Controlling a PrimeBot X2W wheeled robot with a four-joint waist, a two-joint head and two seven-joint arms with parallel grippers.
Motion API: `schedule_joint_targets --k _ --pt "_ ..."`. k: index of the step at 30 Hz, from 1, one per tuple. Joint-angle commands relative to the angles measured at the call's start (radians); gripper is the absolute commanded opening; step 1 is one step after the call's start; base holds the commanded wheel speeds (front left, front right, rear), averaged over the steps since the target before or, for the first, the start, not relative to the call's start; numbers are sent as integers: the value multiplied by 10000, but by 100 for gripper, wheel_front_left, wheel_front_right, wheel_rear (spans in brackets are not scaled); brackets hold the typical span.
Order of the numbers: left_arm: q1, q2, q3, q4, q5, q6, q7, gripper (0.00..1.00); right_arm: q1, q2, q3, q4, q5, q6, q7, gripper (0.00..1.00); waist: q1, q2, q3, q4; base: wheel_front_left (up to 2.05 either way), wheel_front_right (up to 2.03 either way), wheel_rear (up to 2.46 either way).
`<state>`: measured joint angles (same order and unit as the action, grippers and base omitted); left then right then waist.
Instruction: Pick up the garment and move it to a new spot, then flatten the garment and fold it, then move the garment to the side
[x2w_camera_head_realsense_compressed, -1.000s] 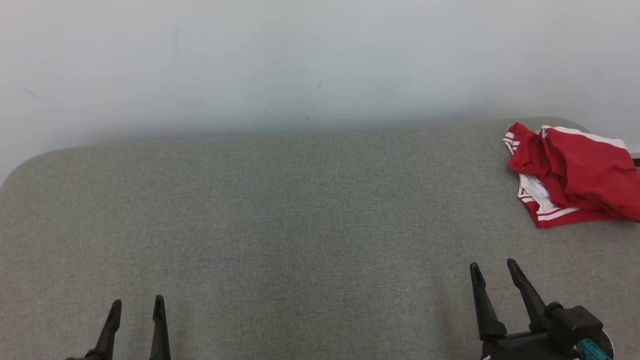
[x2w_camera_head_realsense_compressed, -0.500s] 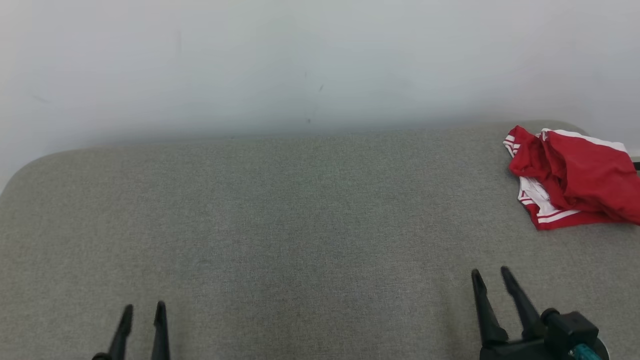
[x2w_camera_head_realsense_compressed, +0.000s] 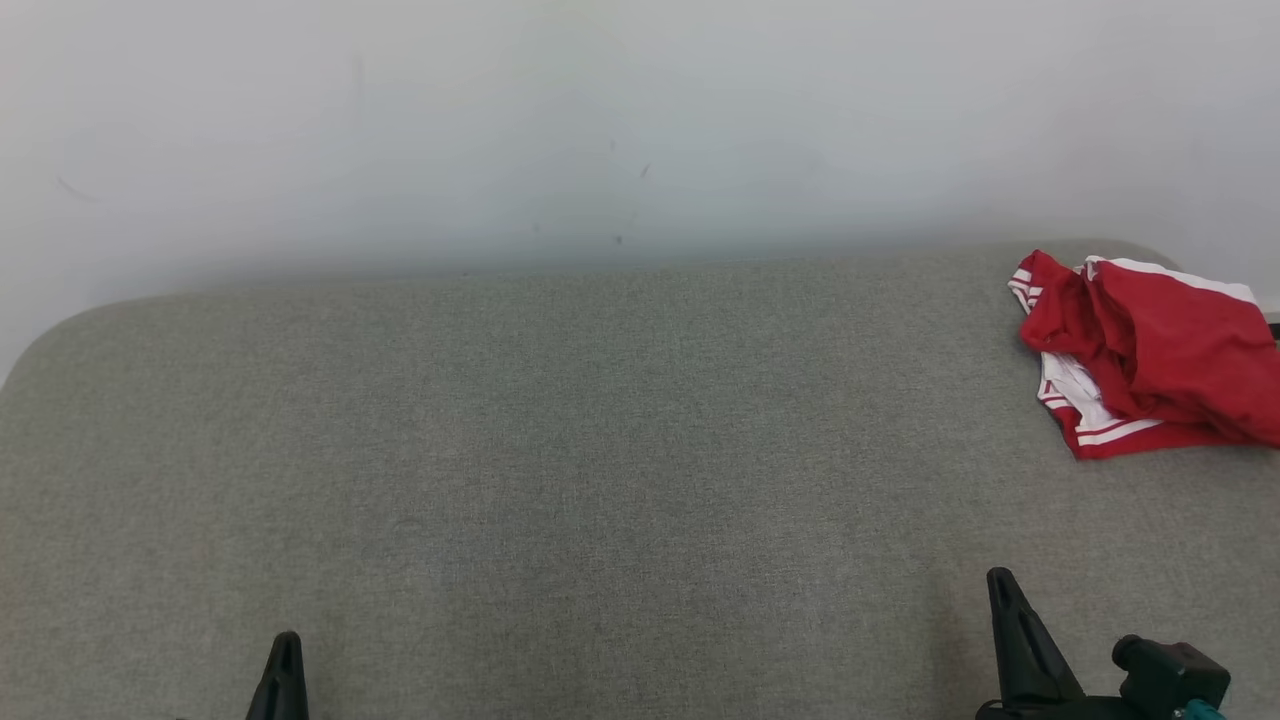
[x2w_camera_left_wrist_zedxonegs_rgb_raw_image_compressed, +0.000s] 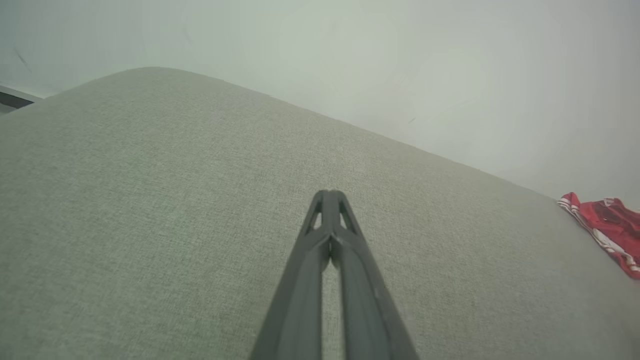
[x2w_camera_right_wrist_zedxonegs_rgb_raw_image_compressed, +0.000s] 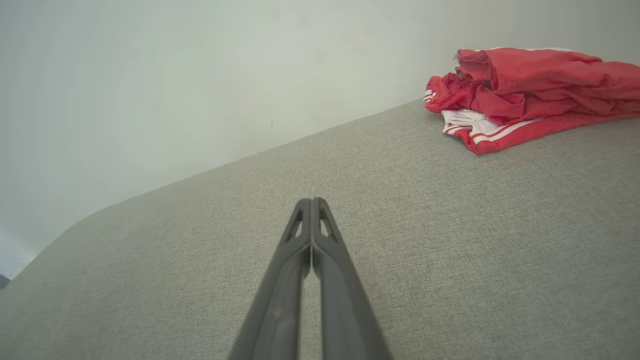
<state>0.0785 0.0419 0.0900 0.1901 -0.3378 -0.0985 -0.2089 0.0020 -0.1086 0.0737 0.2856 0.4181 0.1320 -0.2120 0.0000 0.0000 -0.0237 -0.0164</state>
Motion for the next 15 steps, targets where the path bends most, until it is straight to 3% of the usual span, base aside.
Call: schedule_joint_targets --k 1,15 --pt "-304 37 41 -119 -494 -46 104 0 -264 12 -101 -182 452 -2 85 0 0 0 4 2 0 0 0" --pt "-601 51 58 -25 -2863 -100 679 0 -442 111 -434 -237 2683 -5 684 0 0 0 37 22 0 0 0"
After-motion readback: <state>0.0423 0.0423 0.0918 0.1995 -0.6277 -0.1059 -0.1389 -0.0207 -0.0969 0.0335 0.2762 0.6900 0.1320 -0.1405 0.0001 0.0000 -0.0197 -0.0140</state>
